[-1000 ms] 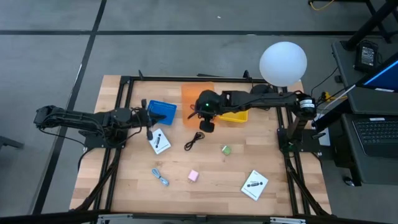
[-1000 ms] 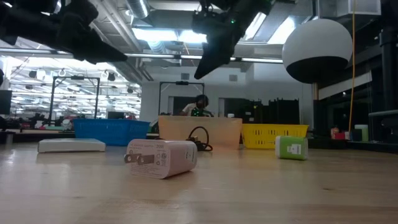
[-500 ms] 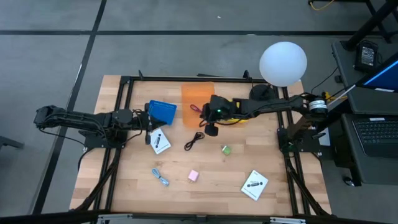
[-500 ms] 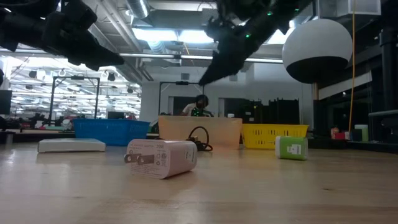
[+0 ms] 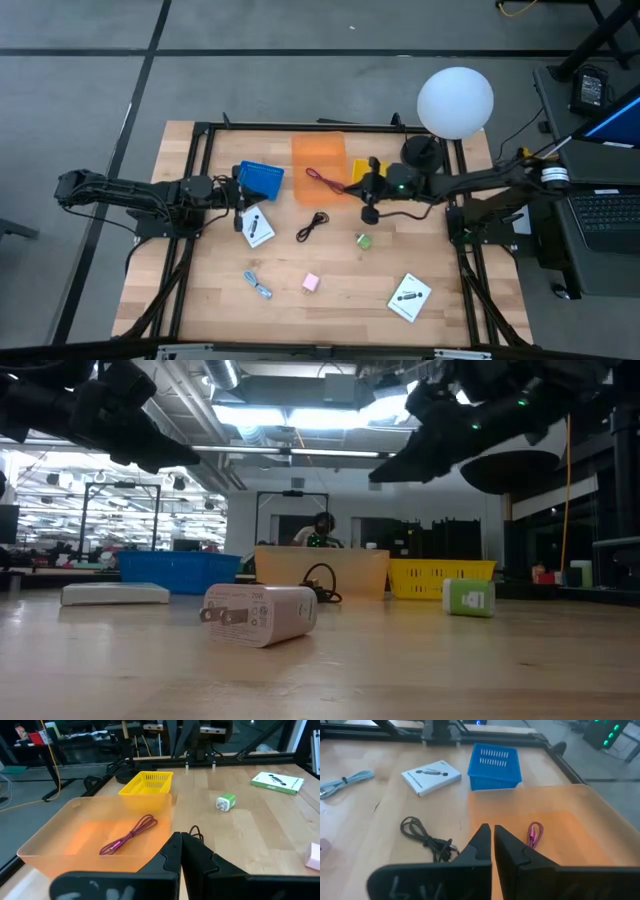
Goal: Pick and place items into bin
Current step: Put the top white USB box into the yellow bin
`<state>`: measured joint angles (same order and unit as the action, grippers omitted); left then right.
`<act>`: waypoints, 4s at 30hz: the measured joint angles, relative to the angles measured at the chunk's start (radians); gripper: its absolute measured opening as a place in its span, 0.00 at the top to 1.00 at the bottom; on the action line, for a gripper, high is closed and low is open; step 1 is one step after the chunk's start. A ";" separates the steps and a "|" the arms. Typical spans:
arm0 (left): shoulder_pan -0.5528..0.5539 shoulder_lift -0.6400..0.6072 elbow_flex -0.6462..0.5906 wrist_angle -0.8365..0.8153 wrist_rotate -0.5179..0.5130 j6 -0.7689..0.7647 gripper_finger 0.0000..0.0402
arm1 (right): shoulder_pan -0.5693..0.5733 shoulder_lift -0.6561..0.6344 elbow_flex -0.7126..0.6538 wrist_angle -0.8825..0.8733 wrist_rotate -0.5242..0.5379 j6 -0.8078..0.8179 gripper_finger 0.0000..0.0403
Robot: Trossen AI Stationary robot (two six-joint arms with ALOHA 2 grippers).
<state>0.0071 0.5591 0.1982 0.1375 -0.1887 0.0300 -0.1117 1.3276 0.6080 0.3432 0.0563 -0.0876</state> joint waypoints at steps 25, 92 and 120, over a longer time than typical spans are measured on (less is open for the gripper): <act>-0.099 0.057 0.175 -0.242 -0.076 -0.166 1.00 | -0.002 -0.040 -0.061 0.050 -0.002 -0.054 0.99; -0.109 0.683 0.396 -0.979 0.015 -0.829 0.99 | -0.003 0.097 -0.059 0.210 -0.120 -0.101 0.99; -0.108 0.690 0.396 -1.016 0.010 -0.845 0.99 | -0.003 0.097 -0.059 0.206 -0.120 -0.101 0.99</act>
<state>-0.1005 1.2491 0.5938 -0.8783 -0.1788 -0.8150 -0.1146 1.4246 0.5488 0.5495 -0.0635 -0.1883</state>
